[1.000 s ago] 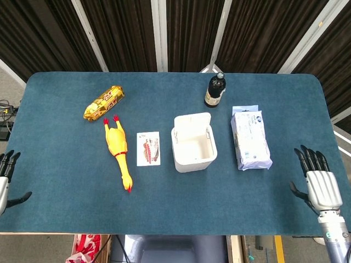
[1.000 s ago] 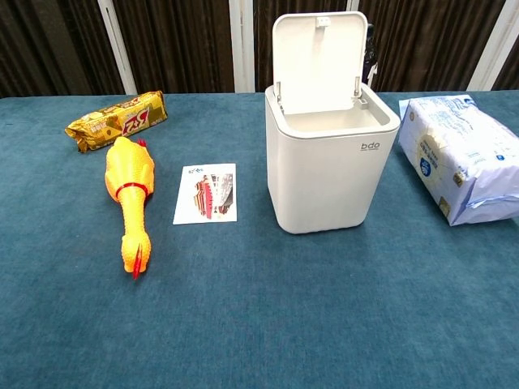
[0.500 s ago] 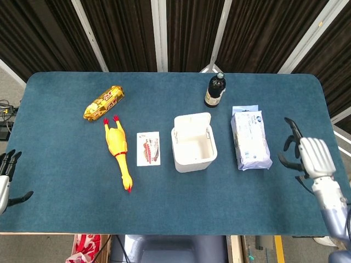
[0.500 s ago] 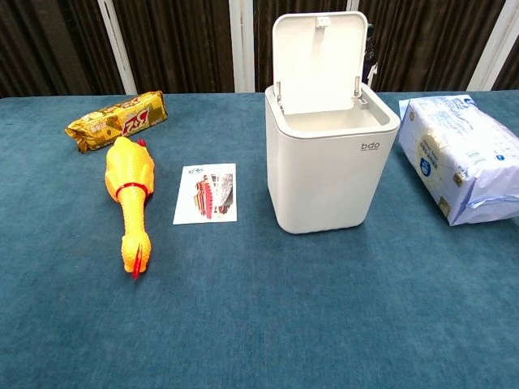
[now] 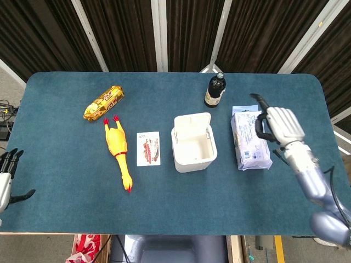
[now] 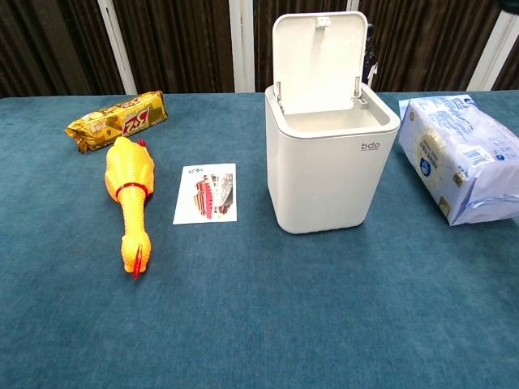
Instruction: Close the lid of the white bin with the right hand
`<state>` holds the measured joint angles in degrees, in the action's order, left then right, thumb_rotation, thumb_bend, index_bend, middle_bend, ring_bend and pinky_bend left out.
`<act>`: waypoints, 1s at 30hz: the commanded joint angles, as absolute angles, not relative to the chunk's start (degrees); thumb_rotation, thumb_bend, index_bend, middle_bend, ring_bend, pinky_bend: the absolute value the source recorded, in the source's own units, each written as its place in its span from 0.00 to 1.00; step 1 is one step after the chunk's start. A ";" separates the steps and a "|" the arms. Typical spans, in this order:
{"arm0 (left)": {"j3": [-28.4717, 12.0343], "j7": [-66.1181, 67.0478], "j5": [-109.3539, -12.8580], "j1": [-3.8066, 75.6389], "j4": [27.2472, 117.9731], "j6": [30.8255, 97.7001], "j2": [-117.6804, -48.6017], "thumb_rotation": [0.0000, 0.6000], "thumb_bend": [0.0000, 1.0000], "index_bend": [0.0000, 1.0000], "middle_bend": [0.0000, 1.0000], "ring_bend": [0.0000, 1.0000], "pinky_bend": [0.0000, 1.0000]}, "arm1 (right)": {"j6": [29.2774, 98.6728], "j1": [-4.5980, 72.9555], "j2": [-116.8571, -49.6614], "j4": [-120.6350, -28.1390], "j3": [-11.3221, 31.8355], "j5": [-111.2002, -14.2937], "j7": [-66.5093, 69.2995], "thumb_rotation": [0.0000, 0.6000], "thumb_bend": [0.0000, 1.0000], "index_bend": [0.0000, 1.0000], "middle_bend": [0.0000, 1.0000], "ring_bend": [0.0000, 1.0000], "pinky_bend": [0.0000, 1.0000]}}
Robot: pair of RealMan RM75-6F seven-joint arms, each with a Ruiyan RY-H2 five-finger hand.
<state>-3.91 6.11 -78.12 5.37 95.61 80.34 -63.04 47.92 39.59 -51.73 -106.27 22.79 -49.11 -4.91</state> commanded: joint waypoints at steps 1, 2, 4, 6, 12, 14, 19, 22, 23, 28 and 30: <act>-3.97 5.34 -77.80 5.63 95.82 79.82 -62.61 1.00 0.00 0.00 0.00 0.00 0.00 | 47.54 44.03 -53.71 -105.77 22.12 -43.96 -10.67 1.00 0.71 0.19 0.75 0.87 0.84; -3.99 5.15 -77.83 5.67 95.82 79.80 -62.52 1.00 0.00 0.00 0.00 0.00 0.00 | 47.69 45.23 -54.28 -105.88 21.86 -42.26 -11.95 1.00 0.71 0.20 0.76 0.87 0.84; -3.95 4.91 -77.94 5.76 95.75 79.66 -62.47 1.00 0.00 0.00 0.00 0.00 0.00 | 47.60 46.97 -55.08 -106.03 21.72 -40.07 -13.27 1.00 0.71 0.20 0.76 0.87 0.84; -3.90 4.61 -77.92 5.83 95.81 79.46 -62.40 1.00 0.00 0.00 0.00 0.00 0.00 | 47.86 48.31 -55.58 -106.22 21.52 -38.28 -14.44 1.00 0.71 0.20 0.75 0.87 0.84; -3.79 3.83 -77.61 5.99 96.06 78.85 -61.99 1.00 0.00 0.00 0.00 0.00 0.00 | 48.25 52.33 -56.46 -108.41 20.70 -33.10 -17.22 1.00 0.71 0.20 0.76 0.87 0.84; -3.75 3.82 -77.58 6.01 96.09 78.82 -61.91 1.00 0.00 0.00 0.00 0.00 0.00 | 48.61 53.05 -56.52 -109.17 20.43 -32.26 -17.68 1.00 0.71 0.21 0.75 0.87 0.84; -3.68 3.76 -77.42 6.01 96.23 78.76 -61.79 1.00 0.00 0.00 0.00 0.00 0.00 | 49.56 54.45 -56.64 -110.91 19.85 -31.32 -18.62 1.00 0.71 0.24 0.75 0.87 0.84; -3.67 3.78 -77.39 6.04 96.25 78.76 -61.76 1.00 0.00 0.00 0.00 0.00 0.00 | 50.09 55.10 -56.66 -111.96 19.56 -31.06 -19.06 1.00 0.71 0.25 0.76 0.87 0.84; -3.65 3.81 -77.40 6.05 96.26 78.77 -61.75 1.00 0.00 0.00 0.00 0.00 0.00 | 50.30 55.31 -56.66 -112.37 19.45 -31.06 -19.21 1.00 0.71 0.25 0.76 0.87 0.84; -3.55 3.87 -77.49 6.09 96.36 78.77 -61.73 1.00 0.00 0.00 0.00 0.00 0.00 | 51.06 56.13 -56.70 -113.87 18.74 -30.96 -19.80 1.00 0.71 0.25 0.75 0.87 0.84; -3.50 3.88 -77.55 6.10 96.44 78.76 -61.72 1.00 0.00 0.00 0.00 0.00 0.00 | 51.20 56.30 -56.58 -114.49 18.53 -30.73 -19.82 1.00 0.71 0.25 0.75 0.87 0.84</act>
<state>-3.50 3.88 -77.54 6.10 96.43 78.77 -61.72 51.10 56.20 -56.65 -114.24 18.66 -30.86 -19.79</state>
